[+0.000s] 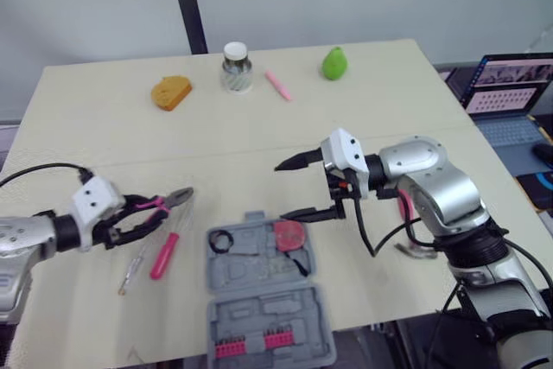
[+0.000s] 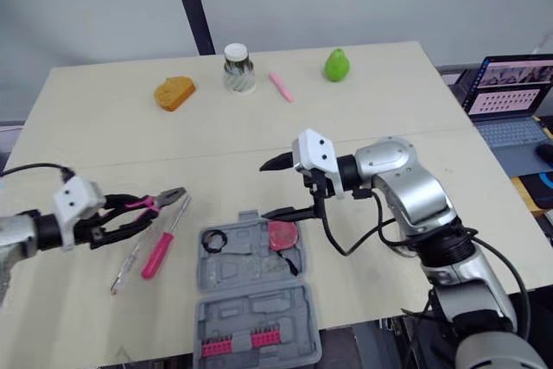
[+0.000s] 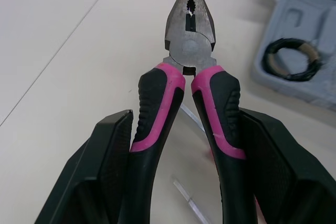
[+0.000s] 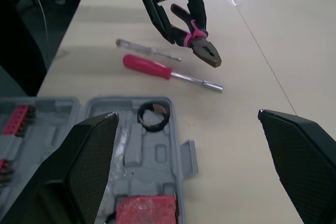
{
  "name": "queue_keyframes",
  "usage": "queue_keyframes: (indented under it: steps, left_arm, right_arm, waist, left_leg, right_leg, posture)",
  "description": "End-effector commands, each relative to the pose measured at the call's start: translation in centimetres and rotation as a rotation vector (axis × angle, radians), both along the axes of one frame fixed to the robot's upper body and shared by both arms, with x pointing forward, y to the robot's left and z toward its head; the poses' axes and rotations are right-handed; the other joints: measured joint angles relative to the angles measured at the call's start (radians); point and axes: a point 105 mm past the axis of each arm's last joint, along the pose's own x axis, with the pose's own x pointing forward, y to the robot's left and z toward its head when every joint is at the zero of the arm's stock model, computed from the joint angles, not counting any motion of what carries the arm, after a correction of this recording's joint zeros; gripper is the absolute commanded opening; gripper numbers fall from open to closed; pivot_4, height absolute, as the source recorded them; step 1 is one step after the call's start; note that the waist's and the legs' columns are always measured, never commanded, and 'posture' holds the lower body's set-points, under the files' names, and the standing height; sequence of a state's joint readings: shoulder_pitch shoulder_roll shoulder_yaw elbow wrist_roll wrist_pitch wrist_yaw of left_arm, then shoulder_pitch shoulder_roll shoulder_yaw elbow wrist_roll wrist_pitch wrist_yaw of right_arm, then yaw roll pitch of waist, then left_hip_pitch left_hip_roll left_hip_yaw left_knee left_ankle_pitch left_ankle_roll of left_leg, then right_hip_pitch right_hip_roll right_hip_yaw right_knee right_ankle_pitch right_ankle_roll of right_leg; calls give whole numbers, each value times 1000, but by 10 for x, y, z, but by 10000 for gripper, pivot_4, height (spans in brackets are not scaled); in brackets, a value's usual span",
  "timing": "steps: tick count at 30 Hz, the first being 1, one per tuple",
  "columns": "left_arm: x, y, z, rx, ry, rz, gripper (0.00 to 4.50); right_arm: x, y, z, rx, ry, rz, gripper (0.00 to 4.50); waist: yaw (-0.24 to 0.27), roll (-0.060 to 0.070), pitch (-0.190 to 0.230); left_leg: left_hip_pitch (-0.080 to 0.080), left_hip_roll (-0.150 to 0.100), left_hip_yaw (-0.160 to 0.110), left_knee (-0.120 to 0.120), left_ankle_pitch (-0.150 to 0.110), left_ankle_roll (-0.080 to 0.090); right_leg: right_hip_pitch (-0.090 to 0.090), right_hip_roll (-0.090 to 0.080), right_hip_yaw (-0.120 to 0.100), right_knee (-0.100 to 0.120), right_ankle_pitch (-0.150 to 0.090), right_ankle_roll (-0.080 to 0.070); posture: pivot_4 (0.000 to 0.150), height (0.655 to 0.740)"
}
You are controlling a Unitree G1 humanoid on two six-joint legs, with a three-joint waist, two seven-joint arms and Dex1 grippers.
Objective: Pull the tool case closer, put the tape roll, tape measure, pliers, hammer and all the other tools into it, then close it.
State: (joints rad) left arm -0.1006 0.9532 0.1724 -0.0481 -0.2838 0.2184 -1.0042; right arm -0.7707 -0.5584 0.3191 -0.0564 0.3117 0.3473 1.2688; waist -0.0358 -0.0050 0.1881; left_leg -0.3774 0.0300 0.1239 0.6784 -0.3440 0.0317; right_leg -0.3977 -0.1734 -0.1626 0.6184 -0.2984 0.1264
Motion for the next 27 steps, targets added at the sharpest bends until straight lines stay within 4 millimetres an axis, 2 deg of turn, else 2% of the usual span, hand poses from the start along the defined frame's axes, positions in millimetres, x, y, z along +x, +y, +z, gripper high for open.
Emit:
queue_keyframes:
  steps: [1,6,8,13,19,27]
  left_arm:
    - [4,-40,12,37,-52,-188,26104]
    - [16,-83,24,-30,-81,-301,26104]
    - [19,-92,25,-42,-80,-321,26104]
    - [20,-102,22,-77,-45,-332,26104]
    - [19,-104,14,-65,-10,-334,26104]
    - [20,-105,16,-83,-8,-332,26104]
  right_arm:
    - [2,11,3,-67,-86,22,45000]
    - [16,24,-10,-175,-120,-35,45000]
    - [19,27,-16,-211,-122,-48,45000]
    - [13,32,-24,-253,-122,-37,45000]
    - [12,37,-29,-263,-120,-46,45000]
    - [12,40,-32,-267,-108,-39,45000]
  waist:
    - [4,0,0]
    - [5,-1,0]
    - [6,-1,0]
    - [5,-1,1]
    - [7,-1,1]
    - [7,-1,1]
  left_leg:
    - [0,0,0,1,0,-1]
    - [-1,1,1,3,0,-1]
    - [-1,2,1,4,1,-2]
    - [-1,2,0,4,1,-2]
    - [-1,2,0,5,1,-2]
    - [-1,2,0,5,1,-3]
  right_leg:
    - [0,1,0,0,0,0]
    - [0,3,2,0,0,0]
    - [0,4,2,0,0,0]
    - [0,4,2,0,0,0]
    - [0,4,2,0,0,0]
    - [0,4,3,1,0,0]
  posture:
    - [1500,7400]
    - [1500,7400]
    - [1500,7400]
    - [1500,7400]
    - [1500,7400]
    - [1500,7400]
